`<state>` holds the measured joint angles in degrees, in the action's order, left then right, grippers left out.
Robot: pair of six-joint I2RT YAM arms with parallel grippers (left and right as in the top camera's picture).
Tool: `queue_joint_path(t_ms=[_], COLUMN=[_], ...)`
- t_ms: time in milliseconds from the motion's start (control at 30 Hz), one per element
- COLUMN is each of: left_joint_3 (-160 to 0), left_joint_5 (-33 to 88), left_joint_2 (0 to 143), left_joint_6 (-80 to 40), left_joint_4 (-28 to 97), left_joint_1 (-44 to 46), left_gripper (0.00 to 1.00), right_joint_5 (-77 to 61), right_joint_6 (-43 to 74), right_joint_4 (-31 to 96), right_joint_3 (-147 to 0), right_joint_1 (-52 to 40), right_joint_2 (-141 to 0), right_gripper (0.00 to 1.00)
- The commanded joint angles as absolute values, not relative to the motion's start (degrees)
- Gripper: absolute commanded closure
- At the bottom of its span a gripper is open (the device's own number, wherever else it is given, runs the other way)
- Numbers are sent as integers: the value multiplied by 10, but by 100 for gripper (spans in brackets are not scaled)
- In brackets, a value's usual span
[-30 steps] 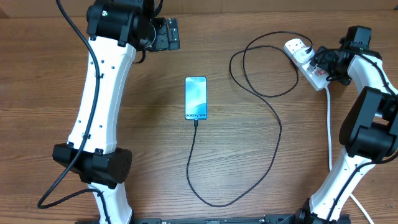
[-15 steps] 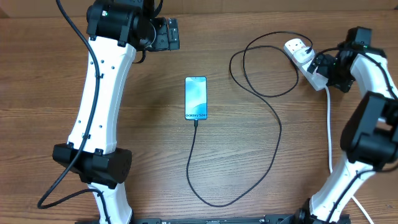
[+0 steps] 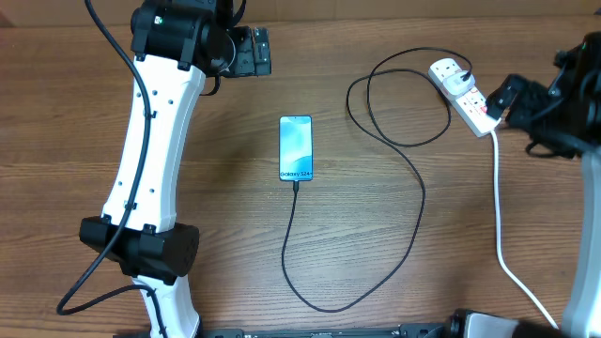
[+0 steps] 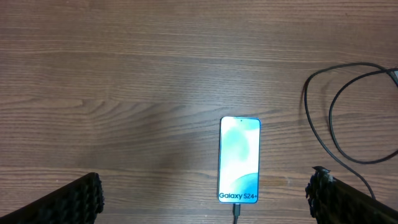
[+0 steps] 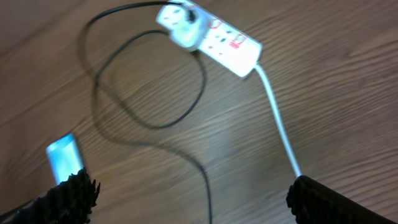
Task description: Plug charger to phone and switch on socket
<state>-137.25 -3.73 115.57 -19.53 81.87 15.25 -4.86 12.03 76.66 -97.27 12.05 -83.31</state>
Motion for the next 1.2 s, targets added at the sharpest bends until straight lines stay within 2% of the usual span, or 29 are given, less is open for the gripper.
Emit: queue_joint_path(t_ms=[0, 233, 367, 600, 1167], left_joint_3=[-1373, -1373, -1373, -1373, -1373], left_joint_5=[-46, -46, -46, -46, -46], left_joint_2=[1160, 1160, 1160, 1160, 1160], left_joint_6=[-193, -193, -193, -193, -193], left_joint_4=[819, 819, 819, 819, 819], left_joint_1=[150, 150, 150, 150, 150], left_gripper=[0, 0, 0, 0, 0], right_joint_5=[-64, -69, -70, -72, -72], right_joint_6=[124, 156, 201, 229, 225], right_joint_4=[783, 844, 862, 971, 970], right_joint_3=[-974, -970, -943, -932, -932], right_joint_1=[79, -55, -87, -90, -90], right_joint_2=[-768, -658, -620, -610, -611], right_gripper=[0, 0, 0, 0, 0])
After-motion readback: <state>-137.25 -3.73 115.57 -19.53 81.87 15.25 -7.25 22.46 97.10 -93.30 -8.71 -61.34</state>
